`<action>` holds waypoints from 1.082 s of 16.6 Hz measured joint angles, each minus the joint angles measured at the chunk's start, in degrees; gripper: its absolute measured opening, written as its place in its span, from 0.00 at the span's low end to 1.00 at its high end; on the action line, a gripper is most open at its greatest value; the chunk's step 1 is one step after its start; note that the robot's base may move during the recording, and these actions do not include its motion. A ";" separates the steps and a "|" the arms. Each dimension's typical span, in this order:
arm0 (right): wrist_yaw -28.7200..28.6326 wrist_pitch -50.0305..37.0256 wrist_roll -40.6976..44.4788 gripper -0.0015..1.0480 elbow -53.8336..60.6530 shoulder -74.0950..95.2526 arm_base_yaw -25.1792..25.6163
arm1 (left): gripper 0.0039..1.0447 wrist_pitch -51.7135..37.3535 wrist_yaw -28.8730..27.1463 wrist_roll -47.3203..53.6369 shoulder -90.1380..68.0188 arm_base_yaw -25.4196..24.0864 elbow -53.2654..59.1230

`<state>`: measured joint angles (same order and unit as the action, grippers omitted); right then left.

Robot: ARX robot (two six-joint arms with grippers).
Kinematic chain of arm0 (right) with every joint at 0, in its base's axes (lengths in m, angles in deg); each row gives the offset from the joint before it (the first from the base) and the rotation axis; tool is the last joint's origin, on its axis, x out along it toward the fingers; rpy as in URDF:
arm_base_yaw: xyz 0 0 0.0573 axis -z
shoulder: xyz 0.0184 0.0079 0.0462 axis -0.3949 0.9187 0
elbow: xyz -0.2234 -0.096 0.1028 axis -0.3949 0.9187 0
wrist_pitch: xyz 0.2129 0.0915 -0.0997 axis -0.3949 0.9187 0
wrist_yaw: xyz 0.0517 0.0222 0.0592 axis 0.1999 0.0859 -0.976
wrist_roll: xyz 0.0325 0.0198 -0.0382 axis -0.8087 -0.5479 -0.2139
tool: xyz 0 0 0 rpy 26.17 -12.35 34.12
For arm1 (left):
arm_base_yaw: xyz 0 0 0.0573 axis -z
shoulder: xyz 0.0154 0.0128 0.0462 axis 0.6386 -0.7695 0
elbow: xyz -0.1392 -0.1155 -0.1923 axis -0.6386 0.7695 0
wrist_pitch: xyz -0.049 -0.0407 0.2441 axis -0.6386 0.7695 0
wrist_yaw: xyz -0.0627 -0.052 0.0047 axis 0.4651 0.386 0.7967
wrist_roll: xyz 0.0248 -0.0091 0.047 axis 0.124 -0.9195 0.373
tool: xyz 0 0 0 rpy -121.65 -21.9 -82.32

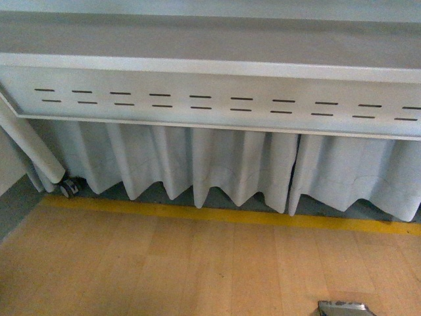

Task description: Open oven

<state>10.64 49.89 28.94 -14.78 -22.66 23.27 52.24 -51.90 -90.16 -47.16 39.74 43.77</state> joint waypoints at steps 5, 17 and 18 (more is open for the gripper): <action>0.00 0.00 0.02 0.94 0.00 0.00 0.00 | 0.94 0.00 0.00 0.00 0.00 0.00 0.00; 0.00 0.00 0.00 0.94 0.00 0.00 0.00 | 0.94 0.00 0.00 0.00 0.00 0.00 0.00; 0.00 0.00 0.00 0.94 0.00 0.00 0.00 | 0.94 0.00 0.00 0.00 0.00 0.00 0.00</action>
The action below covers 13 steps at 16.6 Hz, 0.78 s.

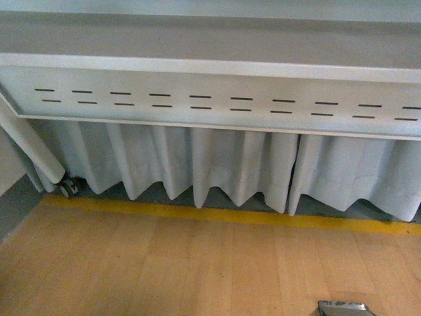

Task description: Open oven

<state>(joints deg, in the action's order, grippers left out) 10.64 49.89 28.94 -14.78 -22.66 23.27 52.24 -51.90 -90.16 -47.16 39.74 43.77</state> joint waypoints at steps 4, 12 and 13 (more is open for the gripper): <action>0.00 0.00 0.00 0.94 0.00 0.00 0.00 | 0.94 0.00 0.00 0.00 0.00 0.00 0.00; 0.00 0.09 0.00 0.94 0.00 0.00 0.00 | 0.94 0.15 0.00 0.00 0.00 0.00 0.00; 0.00 0.09 0.00 0.94 0.00 0.00 0.00 | 0.94 0.13 0.00 -0.02 0.00 0.00 0.00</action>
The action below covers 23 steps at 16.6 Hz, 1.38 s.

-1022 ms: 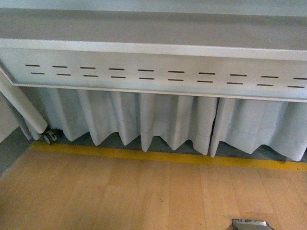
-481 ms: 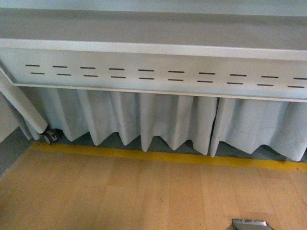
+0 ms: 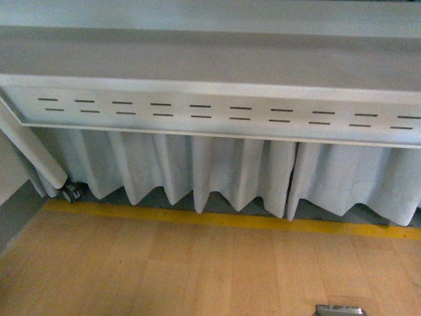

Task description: Open oven

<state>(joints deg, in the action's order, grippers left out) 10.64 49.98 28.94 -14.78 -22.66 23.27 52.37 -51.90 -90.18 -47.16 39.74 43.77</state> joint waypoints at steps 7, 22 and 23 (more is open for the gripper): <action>-0.02 -0.15 0.02 0.94 0.00 0.00 0.00 | 0.94 -0.15 0.02 0.11 0.00 0.00 0.00; -0.04 -0.13 0.07 0.94 0.00 0.00 0.00 | 0.94 -0.22 -0.02 0.20 0.00 0.00 0.00; -0.02 -0.07 0.00 0.94 0.00 0.00 0.00 | 0.94 -0.24 0.02 0.22 0.00 0.00 0.00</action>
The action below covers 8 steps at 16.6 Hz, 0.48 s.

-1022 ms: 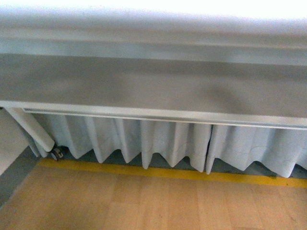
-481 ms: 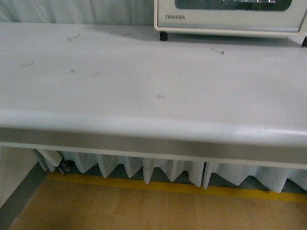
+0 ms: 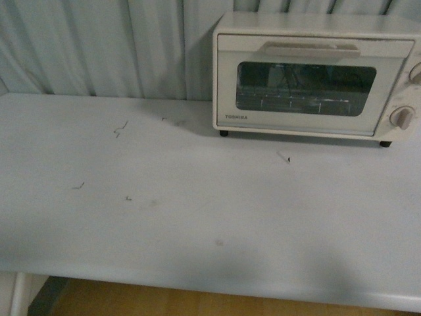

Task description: Open oven

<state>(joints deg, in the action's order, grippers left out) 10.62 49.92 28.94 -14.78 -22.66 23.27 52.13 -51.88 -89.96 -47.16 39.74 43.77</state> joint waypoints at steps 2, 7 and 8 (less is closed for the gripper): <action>0.00 -0.33 0.02 0.94 0.00 0.00 0.00 | 0.94 -0.24 -0.04 -0.02 0.00 0.00 0.00; 0.00 -0.07 0.02 0.94 0.00 0.00 0.00 | 0.94 0.00 -0.02 -0.02 0.00 0.00 0.00; 0.02 -0.07 0.02 0.94 0.00 0.00 0.00 | 0.94 0.04 -0.04 -0.02 0.00 0.00 -0.02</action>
<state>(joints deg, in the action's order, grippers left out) 10.64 49.85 28.96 -14.78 -22.66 23.27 52.17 -51.92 -89.98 -47.16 39.74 43.75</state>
